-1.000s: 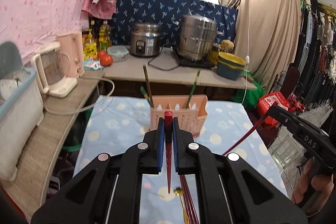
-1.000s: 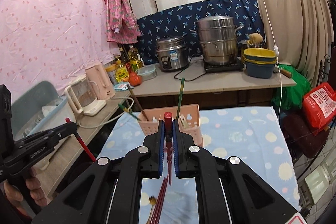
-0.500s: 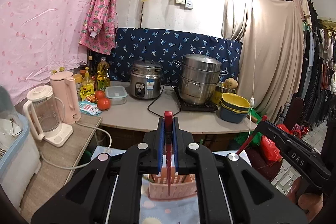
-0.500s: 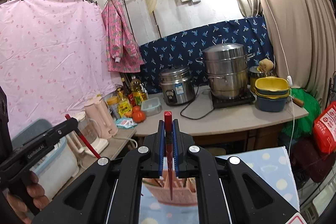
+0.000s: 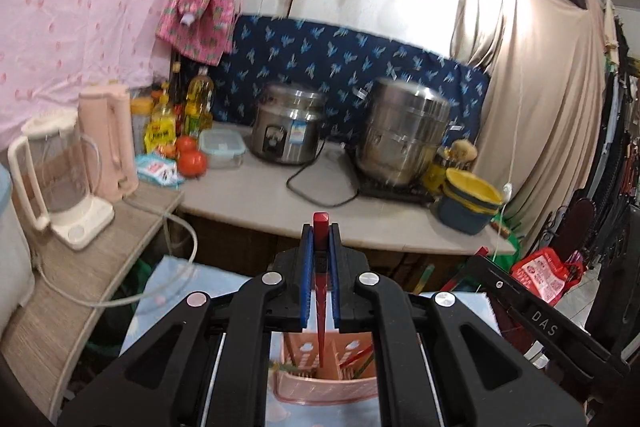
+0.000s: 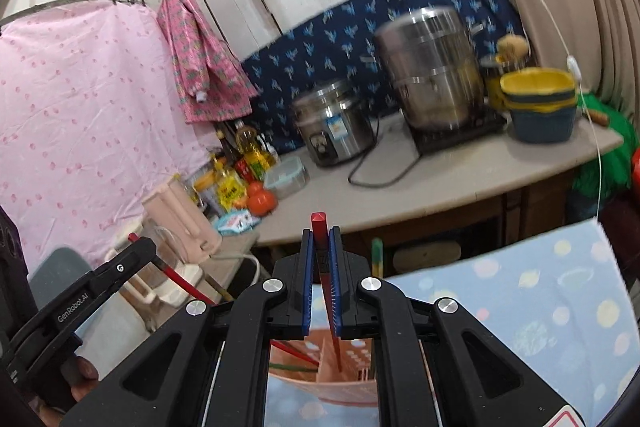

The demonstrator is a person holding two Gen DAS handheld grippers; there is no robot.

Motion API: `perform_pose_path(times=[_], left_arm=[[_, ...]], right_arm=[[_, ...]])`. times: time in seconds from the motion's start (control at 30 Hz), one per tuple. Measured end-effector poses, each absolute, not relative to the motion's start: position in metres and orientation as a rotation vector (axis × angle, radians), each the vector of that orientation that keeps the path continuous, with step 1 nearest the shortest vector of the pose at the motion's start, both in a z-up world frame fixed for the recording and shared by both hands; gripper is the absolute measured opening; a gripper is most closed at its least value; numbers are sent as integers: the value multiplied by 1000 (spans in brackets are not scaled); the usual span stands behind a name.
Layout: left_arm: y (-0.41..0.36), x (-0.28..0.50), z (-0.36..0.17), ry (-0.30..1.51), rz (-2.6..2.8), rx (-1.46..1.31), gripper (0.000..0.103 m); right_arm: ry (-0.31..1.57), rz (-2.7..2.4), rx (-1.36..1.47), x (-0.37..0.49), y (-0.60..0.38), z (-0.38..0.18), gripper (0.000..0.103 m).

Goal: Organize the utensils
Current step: 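Lower both red chopsticks into the pink basket and open both tools, then withdraw both open tools from the basket back over the chopsticks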

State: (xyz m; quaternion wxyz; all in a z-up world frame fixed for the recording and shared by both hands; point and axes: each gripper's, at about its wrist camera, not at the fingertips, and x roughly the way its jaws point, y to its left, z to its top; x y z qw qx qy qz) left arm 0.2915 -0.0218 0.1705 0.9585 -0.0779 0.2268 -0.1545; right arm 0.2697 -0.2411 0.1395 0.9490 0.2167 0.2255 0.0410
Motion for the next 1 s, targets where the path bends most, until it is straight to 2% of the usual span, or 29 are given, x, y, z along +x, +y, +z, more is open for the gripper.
perform_pose_path(times=[0.33, 0.4, 0.43, 0.47, 0.5, 0.63, 0.73, 1.0], left_arm=[[-20, 291, 114, 577, -291, -162, 8], [-19, 289, 109, 587, -286, -163, 10], [-19, 287, 107, 590, -277, -161, 22], [-18, 284, 105, 590, -280, -163, 28], [-17, 281, 105, 592, -285, -167, 30], [-20, 267, 107, 587, -287, -148, 38], [-23, 249, 112, 557, -284, -129, 54], [-19, 200, 117, 528, -267, -60, 56]], right_arm=[[556, 51, 389, 262, -234, 90, 8], [550, 25, 376, 255, -234, 89, 17], [547, 19, 373, 253, -234, 89, 31], [536, 11, 374, 248, -234, 89, 45], [525, 6, 374, 243, -234, 90, 49], [515, 7, 340, 227, -229, 95, 50], [517, 16, 301, 210, -220, 96, 50], [552, 39, 278, 165, -208, 93, 50]])
